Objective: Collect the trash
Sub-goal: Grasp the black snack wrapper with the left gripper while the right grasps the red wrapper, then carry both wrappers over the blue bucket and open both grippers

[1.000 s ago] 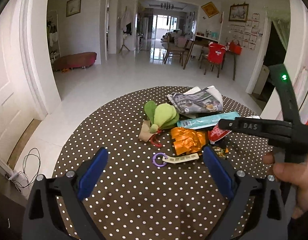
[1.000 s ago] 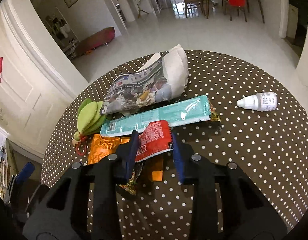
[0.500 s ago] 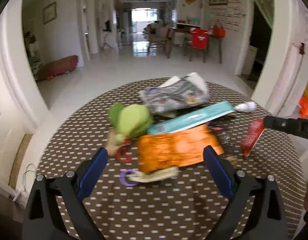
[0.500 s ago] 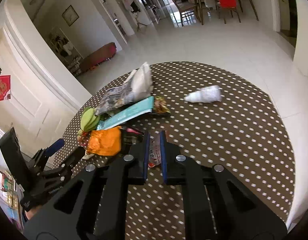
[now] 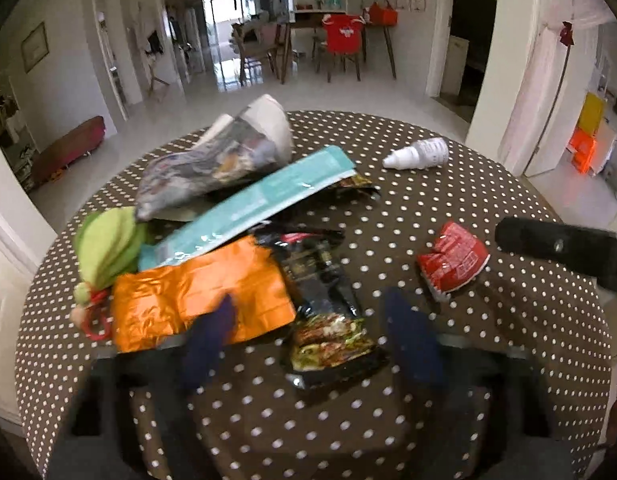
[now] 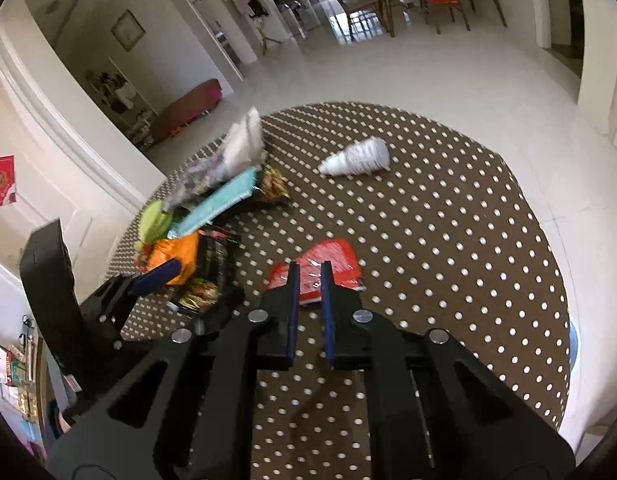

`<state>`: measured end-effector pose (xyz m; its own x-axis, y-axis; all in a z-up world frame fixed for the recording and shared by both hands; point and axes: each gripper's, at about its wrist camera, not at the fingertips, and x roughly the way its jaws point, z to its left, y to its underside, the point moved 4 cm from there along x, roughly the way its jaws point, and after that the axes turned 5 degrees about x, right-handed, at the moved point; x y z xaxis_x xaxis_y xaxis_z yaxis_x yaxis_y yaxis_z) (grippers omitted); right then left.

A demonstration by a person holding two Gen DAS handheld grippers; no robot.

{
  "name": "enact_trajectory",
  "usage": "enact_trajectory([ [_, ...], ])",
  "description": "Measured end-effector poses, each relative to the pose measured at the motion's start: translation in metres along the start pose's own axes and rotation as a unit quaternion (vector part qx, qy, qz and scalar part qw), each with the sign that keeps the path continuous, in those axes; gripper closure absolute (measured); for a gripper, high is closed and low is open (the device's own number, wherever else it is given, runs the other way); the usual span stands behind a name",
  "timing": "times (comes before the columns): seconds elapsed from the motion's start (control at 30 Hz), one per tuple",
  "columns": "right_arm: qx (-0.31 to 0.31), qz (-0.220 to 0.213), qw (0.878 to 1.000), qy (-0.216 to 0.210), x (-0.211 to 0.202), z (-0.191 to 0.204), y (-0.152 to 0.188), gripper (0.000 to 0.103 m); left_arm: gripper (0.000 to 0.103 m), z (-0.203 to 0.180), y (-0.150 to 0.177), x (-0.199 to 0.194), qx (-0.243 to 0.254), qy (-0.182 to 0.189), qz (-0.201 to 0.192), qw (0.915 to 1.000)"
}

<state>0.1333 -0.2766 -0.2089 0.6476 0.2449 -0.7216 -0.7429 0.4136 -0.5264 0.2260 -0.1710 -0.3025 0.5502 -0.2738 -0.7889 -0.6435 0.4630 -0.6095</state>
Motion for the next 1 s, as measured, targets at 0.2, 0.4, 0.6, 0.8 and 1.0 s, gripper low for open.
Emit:
enact_trajectory([
  [0.2,-0.086,0.004,0.995,0.053,0.008,0.012,-0.002,0.029,0.071,0.002,0.002,-0.005,-0.012,0.018,-0.004,0.9998],
  [0.4,-0.136,0.027,0.988,0.062,0.045,0.029,0.004,0.04,0.075,0.016,0.019,-0.023,-0.062,0.051,-0.017,0.9966],
  [0.6,-0.137,0.018,0.988,0.062,0.042,0.028,0.006,0.078,0.075,0.024,0.036,-0.043,-0.083,0.068,-0.032,0.9937],
  [0.8,-0.095,0.005,0.995,0.04,0.017,0.003,0.009,0.083,0.075,0.008,0.036,-0.052,-0.081,0.077,-0.041,0.9929],
  [1.0,-0.087,0.0,0.995,0.039,-0.007,-0.015,0.017,0.084,0.075,-0.002,0.03,-0.053,-0.071,0.086,-0.045,0.9928],
])
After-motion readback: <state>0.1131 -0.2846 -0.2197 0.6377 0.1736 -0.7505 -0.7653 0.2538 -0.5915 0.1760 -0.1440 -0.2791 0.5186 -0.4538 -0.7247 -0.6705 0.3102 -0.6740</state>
